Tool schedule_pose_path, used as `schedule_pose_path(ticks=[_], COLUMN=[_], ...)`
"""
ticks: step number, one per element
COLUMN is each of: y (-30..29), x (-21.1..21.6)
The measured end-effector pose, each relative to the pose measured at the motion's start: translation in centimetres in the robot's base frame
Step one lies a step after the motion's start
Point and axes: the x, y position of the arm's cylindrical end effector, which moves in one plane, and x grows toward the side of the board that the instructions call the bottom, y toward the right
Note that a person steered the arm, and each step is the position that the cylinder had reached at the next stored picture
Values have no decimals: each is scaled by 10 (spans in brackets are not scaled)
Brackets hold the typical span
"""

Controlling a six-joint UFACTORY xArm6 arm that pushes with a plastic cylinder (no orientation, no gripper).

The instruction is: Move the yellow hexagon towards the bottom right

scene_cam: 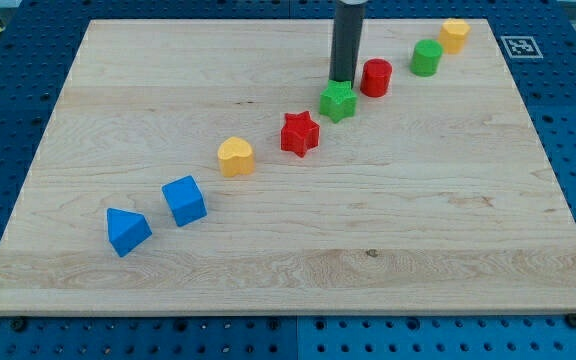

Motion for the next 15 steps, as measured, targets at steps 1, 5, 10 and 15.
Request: schedule_pose_path(ticks=[1, 5, 10, 15], y=[-1, -19, 227, 114], x=[-2, -137, -102, -141])
